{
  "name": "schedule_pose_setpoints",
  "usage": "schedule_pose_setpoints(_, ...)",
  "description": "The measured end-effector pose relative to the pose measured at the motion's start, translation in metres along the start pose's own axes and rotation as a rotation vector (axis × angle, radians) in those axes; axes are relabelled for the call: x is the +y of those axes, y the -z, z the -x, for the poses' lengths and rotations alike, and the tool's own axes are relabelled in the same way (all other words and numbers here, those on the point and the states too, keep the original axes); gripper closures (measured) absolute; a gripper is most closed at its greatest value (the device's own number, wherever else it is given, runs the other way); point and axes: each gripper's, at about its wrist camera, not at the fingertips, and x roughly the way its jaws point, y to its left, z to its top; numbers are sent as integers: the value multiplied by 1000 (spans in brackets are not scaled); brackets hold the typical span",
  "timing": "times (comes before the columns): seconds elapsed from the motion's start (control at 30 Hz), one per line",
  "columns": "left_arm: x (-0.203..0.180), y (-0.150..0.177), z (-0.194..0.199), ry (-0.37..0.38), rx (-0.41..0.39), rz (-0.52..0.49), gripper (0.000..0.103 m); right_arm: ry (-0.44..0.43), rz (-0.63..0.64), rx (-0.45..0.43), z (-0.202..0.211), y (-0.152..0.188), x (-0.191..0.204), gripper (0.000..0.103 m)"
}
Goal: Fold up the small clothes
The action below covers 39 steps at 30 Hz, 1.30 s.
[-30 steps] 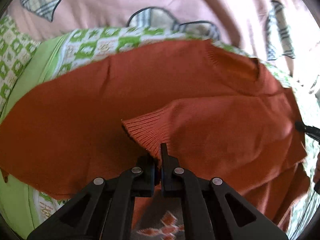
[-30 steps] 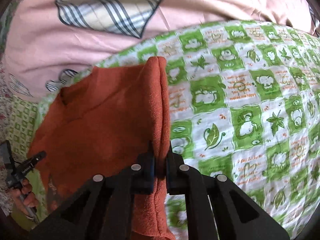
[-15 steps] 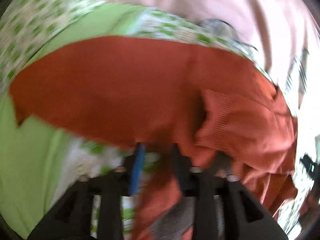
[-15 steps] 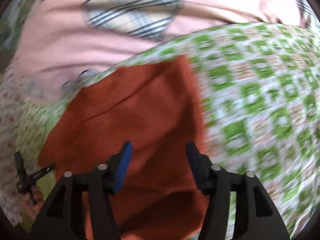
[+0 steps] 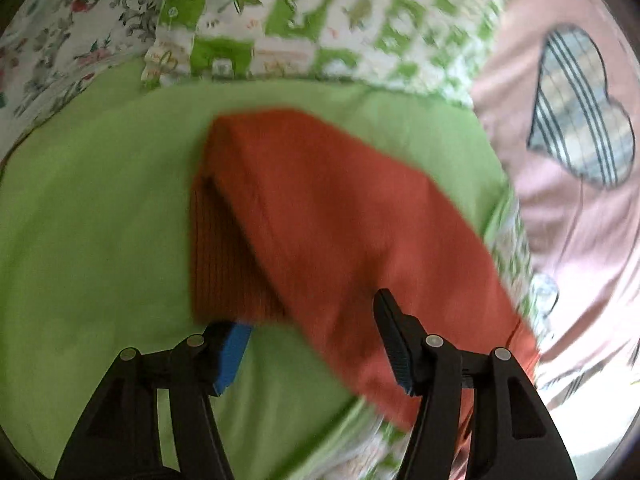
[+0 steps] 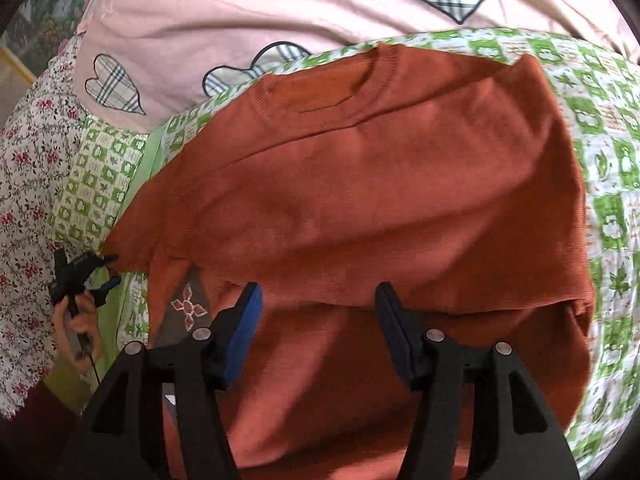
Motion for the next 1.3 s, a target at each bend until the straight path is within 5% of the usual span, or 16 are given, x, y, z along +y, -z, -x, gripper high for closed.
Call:
schedule_pose_setpoints(0.1,-5,-15,-6,7,-28,13,49,-12,14,10,-3,-1,10,43)
schedule_pose_setpoints(0.17,-10,-24,-5,-15,-55,-16,88,-20,19,13,-6,-2,17,43)
schedule_pose_setpoints(0.23,-18,-21,11,-33,-97,-69,96,-18,32,9,-5,-2,20,43)
schedule_pose_setpoints(0.57,-160,80,78,50,-250,-487,98,12,-21,-54,19,-2,-14,43)
schedule_pose_setpoints(0.87,-312,257,29,160,-130,-970,98,36,-121,-125,58,8,-64,43)
schedule_pose_setpoints(1.1,-333,353,-50,113,47,-1205,92,57,-182,-156,79,13,-98,43)
schedule_pose_setpoints(1.3,-316,365,-59,110,130,-1237,77,60,-170,-164,82,14,-99,43)
